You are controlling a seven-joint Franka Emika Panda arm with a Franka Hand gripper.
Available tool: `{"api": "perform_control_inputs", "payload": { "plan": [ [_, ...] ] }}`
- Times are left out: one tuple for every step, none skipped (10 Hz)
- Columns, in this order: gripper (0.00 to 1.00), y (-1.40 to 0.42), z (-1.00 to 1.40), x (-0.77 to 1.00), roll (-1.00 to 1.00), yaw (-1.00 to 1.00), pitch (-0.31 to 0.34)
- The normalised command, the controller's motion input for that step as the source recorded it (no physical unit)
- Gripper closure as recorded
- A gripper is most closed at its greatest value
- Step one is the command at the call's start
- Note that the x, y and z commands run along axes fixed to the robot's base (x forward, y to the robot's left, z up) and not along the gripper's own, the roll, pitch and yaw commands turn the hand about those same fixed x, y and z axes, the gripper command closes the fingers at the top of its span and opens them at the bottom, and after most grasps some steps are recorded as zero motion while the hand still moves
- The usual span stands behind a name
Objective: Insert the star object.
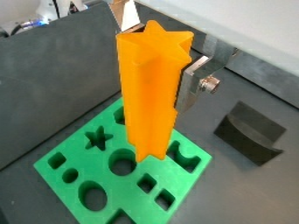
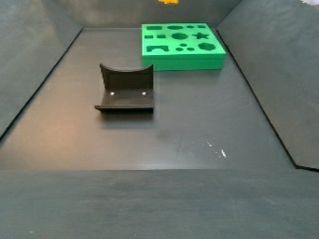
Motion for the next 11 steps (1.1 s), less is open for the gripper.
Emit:
{"api": "perform_control_inputs", "payload": {
  "plan": [
    [1.00, 0.00, -0.81, -0.82, -0.17, -0.10, -0.036],
    [1.00, -0.02, -0.76, -1.00, -0.04, -0.10, -0.143],
    [1.00, 0.00, -0.66, -0.91, -0.03, -0.09, -0.153],
    [1.00, 0.00, -0.45, -0.54, 0.00, 0.00, -0.119],
    [1.00, 0.00, -0.35, -0.42, -0.02, 0.00, -0.100],
    [1.00, 0.00, -0.25, -0.39, -0.02, 0.00, -0.074],
    [1.00, -0.04, -0.27, -0.38, 0.00, 0.00, -0.071],
    [1.00, -0.02, -0.30, -0.34, -0.02, 0.00, -0.069],
    [1.00, 0.00, -0.30, -0.31, -0.03, 0.00, -0.076],
    [1.00, 0.00, -0.29, -0.32, -0.06, 0.00, -0.086],
    [1.00, 0.00, -0.26, -0.31, -0.12, 0.00, -0.086]
  ]
}}
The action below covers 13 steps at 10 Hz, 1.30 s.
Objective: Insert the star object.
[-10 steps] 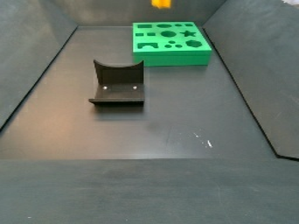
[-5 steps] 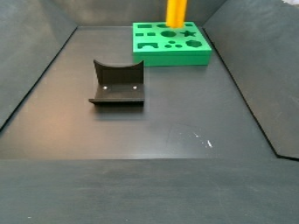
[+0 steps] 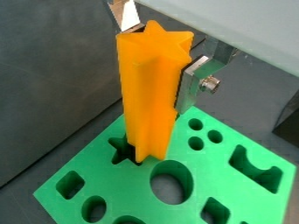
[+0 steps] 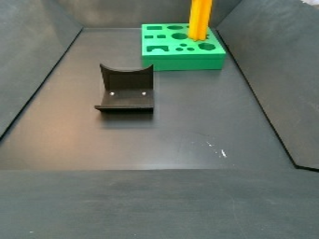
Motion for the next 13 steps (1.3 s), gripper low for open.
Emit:
{"api": "perform_control_inputs", "payload": {
  "plan": [
    [1.00, -0.05, -0.16, -0.34, -0.15, 0.00, -0.099],
    [1.00, -0.08, -0.13, -0.34, -0.20, 0.00, -0.114],
    [1.00, -0.09, -0.08, -0.37, -0.18, -0.21, -0.144],
    [1.00, -0.12, -0.11, -0.23, -0.19, -0.29, -0.137],
    [1.00, -0.15, -0.07, 0.00, -0.18, -0.45, -0.114],
    [1.00, -0.04, 0.00, 0.07, -0.10, -0.44, -0.011],
    [1.00, 0.00, 0.28, 0.20, -0.16, -0.25, 0.016],
    [1.00, 0.00, 0.35, 0.24, -0.11, -0.16, 0.073],
    [1.00, 0.00, 0.11, 0.00, -0.05, -0.13, 0.000],
    [1.00, 0.00, -0.04, -0.13, -0.04, 0.00, -0.059],
    [1.00, -0.03, -0.12, -0.18, -0.02, 0.00, -0.066],
    [1.00, -0.07, -0.09, -0.27, -0.04, 0.00, -0.077],
    [1.00, -0.09, -0.01, -0.28, -0.08, -0.03, -0.091]
  ]
}}
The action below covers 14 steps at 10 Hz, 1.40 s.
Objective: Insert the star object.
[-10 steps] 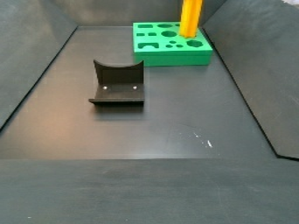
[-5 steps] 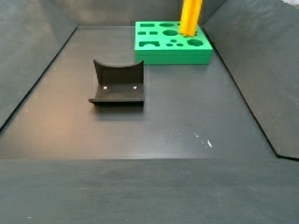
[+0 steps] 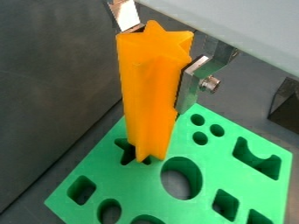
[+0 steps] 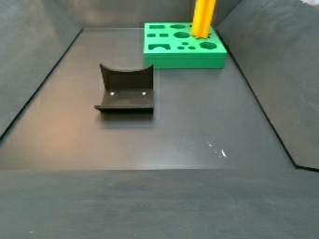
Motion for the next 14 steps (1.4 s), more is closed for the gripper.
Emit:
{"api": "perform_control_inputs", "payload": {
  "plan": [
    [1.00, -0.10, 0.00, -0.25, -0.14, -0.02, -0.123],
    [1.00, -0.09, 0.00, -0.27, -0.11, -0.01, -0.121],
    [1.00, -0.09, -0.05, -0.27, -0.09, 0.00, -0.107],
    [1.00, -0.04, -0.20, -0.21, -0.06, 0.00, -0.099],
    [1.00, -0.05, -0.37, 0.00, -0.11, 0.00, -0.073],
    [1.00, 0.00, -0.49, 0.06, -0.21, -0.07, -0.054],
    [1.00, 0.00, -0.44, 0.32, -0.15, -0.34, 0.009],
    [1.00, 0.00, -0.40, 0.29, -0.06, -0.34, 0.041],
    [1.00, 0.00, -0.39, 0.23, -0.05, -0.27, 0.029],
    [1.00, 0.00, -0.40, 0.07, -0.04, -0.09, 0.000],
    [1.00, 0.00, -0.45, 0.07, -0.03, -0.08, 0.000],
    [1.00, 0.00, -0.44, 0.06, 0.02, -0.06, 0.000],
    [1.00, -0.06, -0.41, 0.09, 0.19, 0.00, 0.066],
    [1.00, -0.09, -0.38, 0.19, 0.26, 0.00, 0.147]
  ]
}}
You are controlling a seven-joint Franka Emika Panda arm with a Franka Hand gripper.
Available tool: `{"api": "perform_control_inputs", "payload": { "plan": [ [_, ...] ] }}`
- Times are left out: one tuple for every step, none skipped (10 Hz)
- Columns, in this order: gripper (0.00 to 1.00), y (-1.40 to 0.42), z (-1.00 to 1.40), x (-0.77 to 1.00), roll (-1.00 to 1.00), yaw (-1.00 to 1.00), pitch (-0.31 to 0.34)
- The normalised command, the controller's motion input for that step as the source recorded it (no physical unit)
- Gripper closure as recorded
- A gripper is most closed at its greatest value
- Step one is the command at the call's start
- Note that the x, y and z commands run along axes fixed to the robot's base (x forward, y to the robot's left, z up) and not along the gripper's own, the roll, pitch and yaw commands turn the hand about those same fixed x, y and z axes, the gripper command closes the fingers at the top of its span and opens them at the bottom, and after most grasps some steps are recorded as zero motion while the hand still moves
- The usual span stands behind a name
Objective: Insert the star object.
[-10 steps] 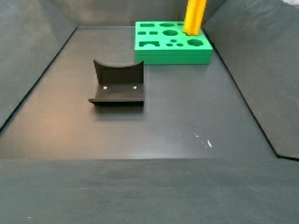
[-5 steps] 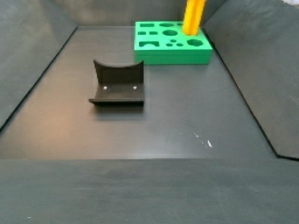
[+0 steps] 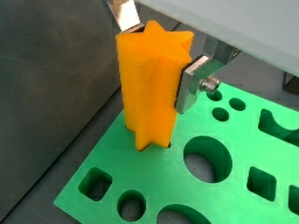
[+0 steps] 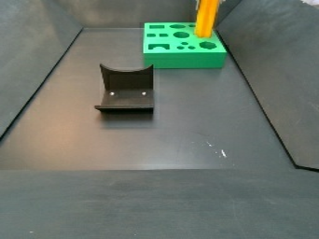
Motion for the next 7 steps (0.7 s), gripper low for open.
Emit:
{"api": "perform_control_inputs", "payload": {
  "plan": [
    [1.00, -0.10, -0.42, 0.25, 0.24, 0.00, 0.139],
    [1.00, -0.16, -0.44, 0.24, 0.29, 0.00, 0.119],
    [1.00, -0.20, -0.44, 0.24, 0.36, 0.00, 0.144],
    [1.00, -0.15, -0.48, 0.28, 0.27, -0.01, 0.156],
    [1.00, 0.00, -0.38, 0.17, 0.04, -0.03, 0.067],
    [1.00, 0.00, 0.00, 0.00, -0.02, 0.00, 0.000],
    [1.00, 0.00, 0.00, 0.00, 0.00, 0.00, 0.000]
  ]
}}
